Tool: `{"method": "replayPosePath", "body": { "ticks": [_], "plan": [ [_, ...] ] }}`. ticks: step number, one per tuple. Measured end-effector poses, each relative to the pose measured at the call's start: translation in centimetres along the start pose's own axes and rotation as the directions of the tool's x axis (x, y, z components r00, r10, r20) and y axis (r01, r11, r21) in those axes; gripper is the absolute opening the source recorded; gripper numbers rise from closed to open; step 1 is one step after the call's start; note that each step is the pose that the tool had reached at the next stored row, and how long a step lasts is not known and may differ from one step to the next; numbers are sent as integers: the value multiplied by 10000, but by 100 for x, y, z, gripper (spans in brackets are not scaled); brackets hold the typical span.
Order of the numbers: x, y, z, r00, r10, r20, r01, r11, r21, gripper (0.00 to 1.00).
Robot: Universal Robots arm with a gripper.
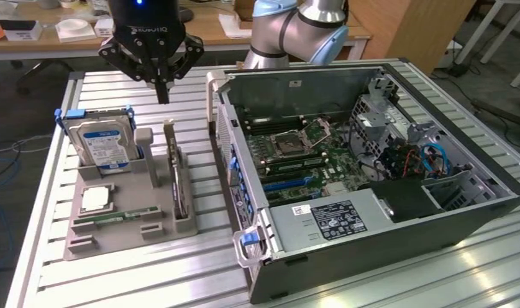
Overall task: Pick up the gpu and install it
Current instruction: 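Pick up the gpu and move the gpu toward the slot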
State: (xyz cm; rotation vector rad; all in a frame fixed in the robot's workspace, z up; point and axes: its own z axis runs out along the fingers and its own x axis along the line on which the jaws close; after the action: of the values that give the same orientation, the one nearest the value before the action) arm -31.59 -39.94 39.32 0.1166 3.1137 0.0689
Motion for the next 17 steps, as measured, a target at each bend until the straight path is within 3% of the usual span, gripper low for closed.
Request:
{"method": "replayPosePath", "body": {
  "ticks": [6, 8, 13, 14, 17],
  "plan": [
    [0, 0, 0, 10000, 0, 0, 0, 10000, 0, 11],
    [0, 0, 0, 10000, 0, 0, 0, 10000, 0, 23],
    [0, 0, 0, 10000, 0, 0, 0, 10000, 0, 35],
    [0, 0, 0, 10000, -16, 0, 16, 10000, 0, 41],
    [1, -1, 7, 9994, -349, -15, 349, 9994, -8, 41]
  ]
}}
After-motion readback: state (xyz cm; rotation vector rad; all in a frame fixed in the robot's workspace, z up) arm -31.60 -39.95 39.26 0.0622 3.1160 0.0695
